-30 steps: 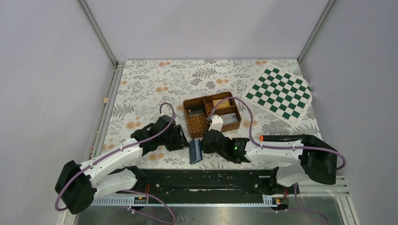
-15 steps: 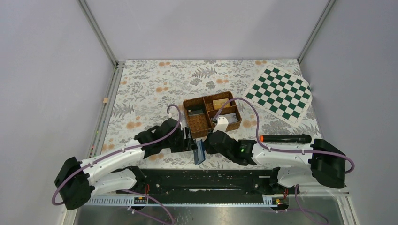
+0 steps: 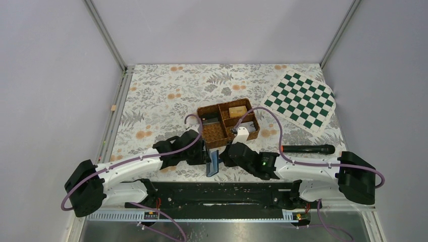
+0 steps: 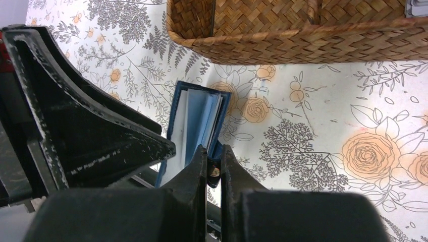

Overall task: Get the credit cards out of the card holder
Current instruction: Open the card holder at the center of the board.

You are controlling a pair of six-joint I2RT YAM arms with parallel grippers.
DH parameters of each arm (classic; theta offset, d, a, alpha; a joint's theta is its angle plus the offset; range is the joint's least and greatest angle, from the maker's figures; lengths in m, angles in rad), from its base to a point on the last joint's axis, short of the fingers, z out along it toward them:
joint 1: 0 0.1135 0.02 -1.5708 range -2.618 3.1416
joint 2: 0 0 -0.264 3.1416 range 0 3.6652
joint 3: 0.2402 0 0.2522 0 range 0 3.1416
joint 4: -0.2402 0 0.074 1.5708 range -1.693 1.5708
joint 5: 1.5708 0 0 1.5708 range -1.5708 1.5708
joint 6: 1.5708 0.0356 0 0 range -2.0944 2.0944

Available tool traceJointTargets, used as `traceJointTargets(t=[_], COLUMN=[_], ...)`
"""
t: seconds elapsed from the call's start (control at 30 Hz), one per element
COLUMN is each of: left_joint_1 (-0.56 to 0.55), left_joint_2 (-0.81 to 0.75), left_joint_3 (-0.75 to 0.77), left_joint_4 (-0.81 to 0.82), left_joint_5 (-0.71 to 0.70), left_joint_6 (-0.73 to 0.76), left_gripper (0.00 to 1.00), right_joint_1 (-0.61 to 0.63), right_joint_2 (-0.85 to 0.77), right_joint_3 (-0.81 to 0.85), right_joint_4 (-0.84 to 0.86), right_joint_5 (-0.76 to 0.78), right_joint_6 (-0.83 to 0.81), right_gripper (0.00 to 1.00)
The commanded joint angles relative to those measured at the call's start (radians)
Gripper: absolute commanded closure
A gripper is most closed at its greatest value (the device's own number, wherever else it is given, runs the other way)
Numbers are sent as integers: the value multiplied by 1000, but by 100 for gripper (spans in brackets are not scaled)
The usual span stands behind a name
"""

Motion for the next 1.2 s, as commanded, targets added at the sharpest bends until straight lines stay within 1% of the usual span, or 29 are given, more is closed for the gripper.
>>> traceJointTargets(t=[0.0,0.17,0.43,0.67,0.83,0.97,1.0,1.03,1.07,1.1,1.13,1.17], left_joint_1=[-5,-6,-4,-4,-5,-4,-4,-4,-5,-4,-4,-4], left_joint_2=[-1,-11,-60,-52,-31,0,6,11,12,13,13,12], left_joint_3=[11,0,-18,-31,-24,-12,-11,-11,-12,-15,-17,-20], left_joint_4=[-55,-105,-148,-185,-177,-173,-173,-173,-173,-170,-166,-162], left_joint_5=[-89,-135,-162,-192,-184,-177,-176,-178,-178,-179,-176,-172], left_joint_6=[-1,-28,-52,-58,-55,-47,-47,-47,-49,-49,-49,-50], left_gripper=[62,65,70,70,66,66,66,66,66,66,66,66], right_joint_1=[-3,-4,-4,-4,-4,-4,-4,-4,-4,-4,-3,-4], right_joint_2=[-47,-52,-74,-95,-107,-118,-120,-123,-124,-125,-126,-127], right_joint_3=[-25,-50,-133,-181,-190,-194,-194,-197,-198,-199,-198,-199], right_joint_4=[26,32,38,78,94,95,94,94,93,92,92,91], right_joint_5=[63,60,97,84,68,69,68,66,64,55,47,39], right_joint_6=[25,27,42,28,26,18,19,22,24,25,26,29], right_gripper=[100,100,100,100,100,100,99,94,83,76,72,70])
